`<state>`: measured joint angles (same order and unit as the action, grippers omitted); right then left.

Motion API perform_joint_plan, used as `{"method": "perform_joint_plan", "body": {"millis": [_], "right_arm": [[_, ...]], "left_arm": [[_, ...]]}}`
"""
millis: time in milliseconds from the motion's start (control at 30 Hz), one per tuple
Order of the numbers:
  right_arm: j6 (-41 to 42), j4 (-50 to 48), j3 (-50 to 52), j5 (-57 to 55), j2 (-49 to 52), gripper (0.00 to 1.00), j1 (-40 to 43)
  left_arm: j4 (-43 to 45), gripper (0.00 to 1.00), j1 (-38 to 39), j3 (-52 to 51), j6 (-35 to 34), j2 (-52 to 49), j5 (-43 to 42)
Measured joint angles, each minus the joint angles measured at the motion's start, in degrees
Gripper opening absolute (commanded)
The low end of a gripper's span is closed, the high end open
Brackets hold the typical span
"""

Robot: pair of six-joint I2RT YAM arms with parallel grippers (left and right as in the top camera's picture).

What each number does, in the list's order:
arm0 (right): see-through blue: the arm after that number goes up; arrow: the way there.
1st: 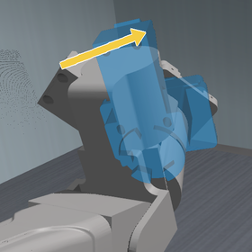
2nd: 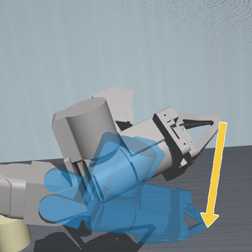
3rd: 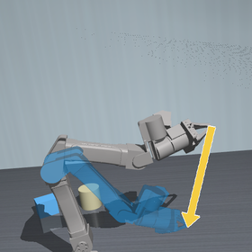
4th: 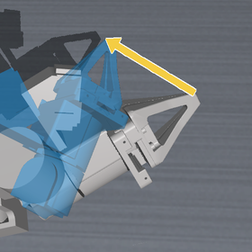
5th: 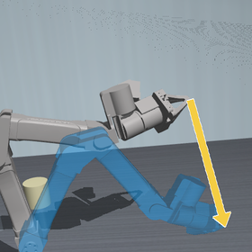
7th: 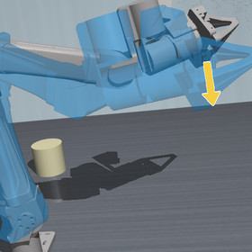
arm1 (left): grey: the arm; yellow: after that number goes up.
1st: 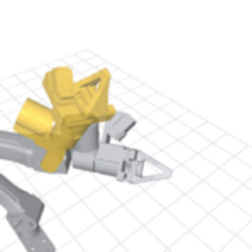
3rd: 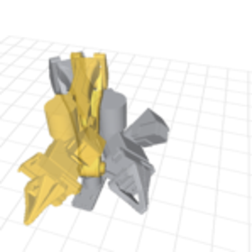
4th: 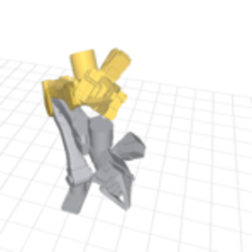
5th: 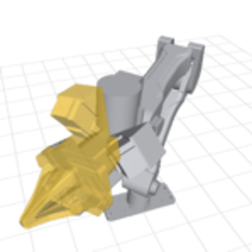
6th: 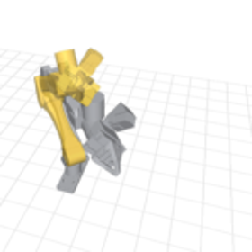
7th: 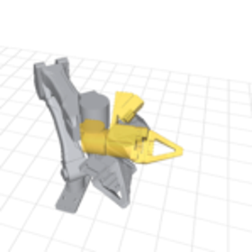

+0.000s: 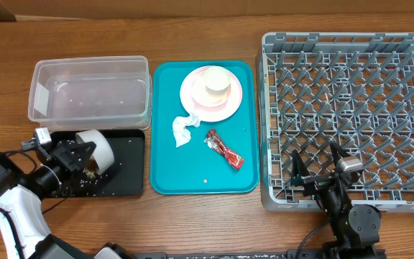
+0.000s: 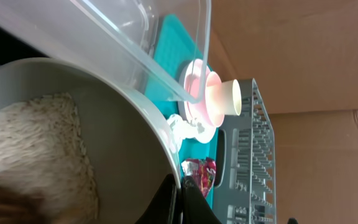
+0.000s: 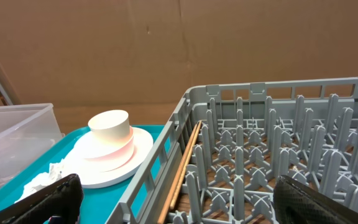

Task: Sort waste into correct bins and load items into the dishwasher
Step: 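Tilt the bowl with the left gripper to dump rice onto the black tray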

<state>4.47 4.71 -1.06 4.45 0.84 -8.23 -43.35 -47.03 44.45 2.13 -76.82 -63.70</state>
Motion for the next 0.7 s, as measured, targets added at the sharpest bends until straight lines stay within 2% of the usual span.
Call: {"method": "perform_joint_plan", "body": {"millis": [267, 700], "right_arm": [[0.0, 0.0, 0.0, 0.0, 0.0, 1.00, 0.0], [0.0, 0.0, 0.0, 0.0, 0.0, 1.00, 0.0]], "left_arm": [[3.5, 0.04, 0.0, -0.9, -1.1, 0.0, -2.0], [1.8, 0.04, 0.0, -0.9, -3.7, 0.0, -10.1]]}}
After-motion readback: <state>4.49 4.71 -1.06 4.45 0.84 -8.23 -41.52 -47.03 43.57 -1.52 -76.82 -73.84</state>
